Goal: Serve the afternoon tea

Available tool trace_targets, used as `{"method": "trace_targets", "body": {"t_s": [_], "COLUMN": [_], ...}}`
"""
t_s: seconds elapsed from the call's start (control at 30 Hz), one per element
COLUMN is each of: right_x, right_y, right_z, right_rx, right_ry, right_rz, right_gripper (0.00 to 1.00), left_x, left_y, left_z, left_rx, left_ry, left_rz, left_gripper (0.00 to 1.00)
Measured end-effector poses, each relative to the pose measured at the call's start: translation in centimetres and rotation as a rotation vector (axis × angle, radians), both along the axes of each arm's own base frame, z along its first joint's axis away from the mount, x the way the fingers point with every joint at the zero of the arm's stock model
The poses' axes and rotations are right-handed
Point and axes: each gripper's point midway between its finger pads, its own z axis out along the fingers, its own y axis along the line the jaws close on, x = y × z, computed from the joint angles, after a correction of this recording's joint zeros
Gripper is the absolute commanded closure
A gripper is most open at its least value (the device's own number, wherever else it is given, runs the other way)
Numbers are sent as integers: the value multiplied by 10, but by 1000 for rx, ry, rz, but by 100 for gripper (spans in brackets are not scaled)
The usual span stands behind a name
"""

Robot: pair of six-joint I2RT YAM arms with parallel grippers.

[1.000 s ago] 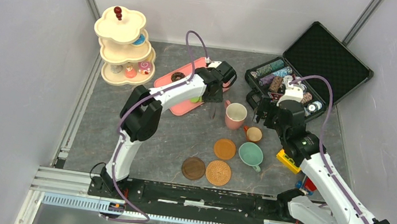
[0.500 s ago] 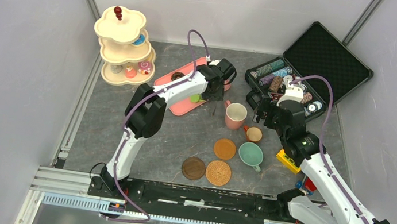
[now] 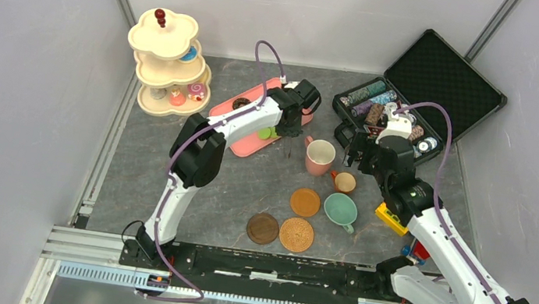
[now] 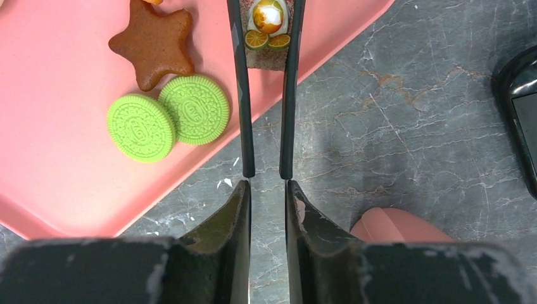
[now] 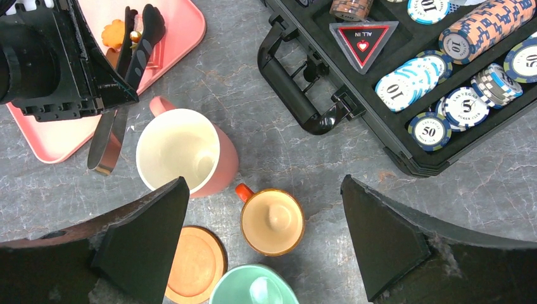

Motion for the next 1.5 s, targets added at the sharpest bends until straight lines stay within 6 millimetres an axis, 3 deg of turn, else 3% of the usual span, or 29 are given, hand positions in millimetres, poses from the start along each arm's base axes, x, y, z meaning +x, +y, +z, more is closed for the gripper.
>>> {"method": "trace_targets", "body": {"t_s": [0.17, 0.27, 0.53, 0.63, 0.7, 1.0, 1.1, 1.33, 1.5], "right_x": [0, 0, 1, 2, 1, 1, 1, 1, 2], "right_y": [0, 0, 8, 13, 15, 17, 18, 19, 20], "right_z": [0, 0, 1, 3, 2, -1, -4, -4, -3], "right_rx": [0, 1, 9, 8, 4, -26, -30, -31, -29], "right_ry": [0, -1, -11, -23, -26, -30, -30, -35, -40], "right_rz": [0, 1, 51, 84, 103, 144, 151, 164, 163], "right_gripper": [2, 2, 2, 2, 2, 2, 2, 2, 2], "left_x": [-3, -5, -26, -47, -59, -102, -109, -111, -94], "left_y": [3, 6, 33, 67, 96, 233, 275, 336, 362], "left_z": [7, 25, 115, 146, 156, 157, 165, 175, 172], "left_rx": [5, 7, -49, -76, -86, -38, -25, -56, -98], "left_ry": [-1, -17, -118, -143, -143, -78, -90, -114, -139], "left_rz": [-8, -33, -68, -60, -33, 197, 298, 483, 562], "left_gripper": [81, 81, 79, 78, 78, 77, 78, 78, 78]}}
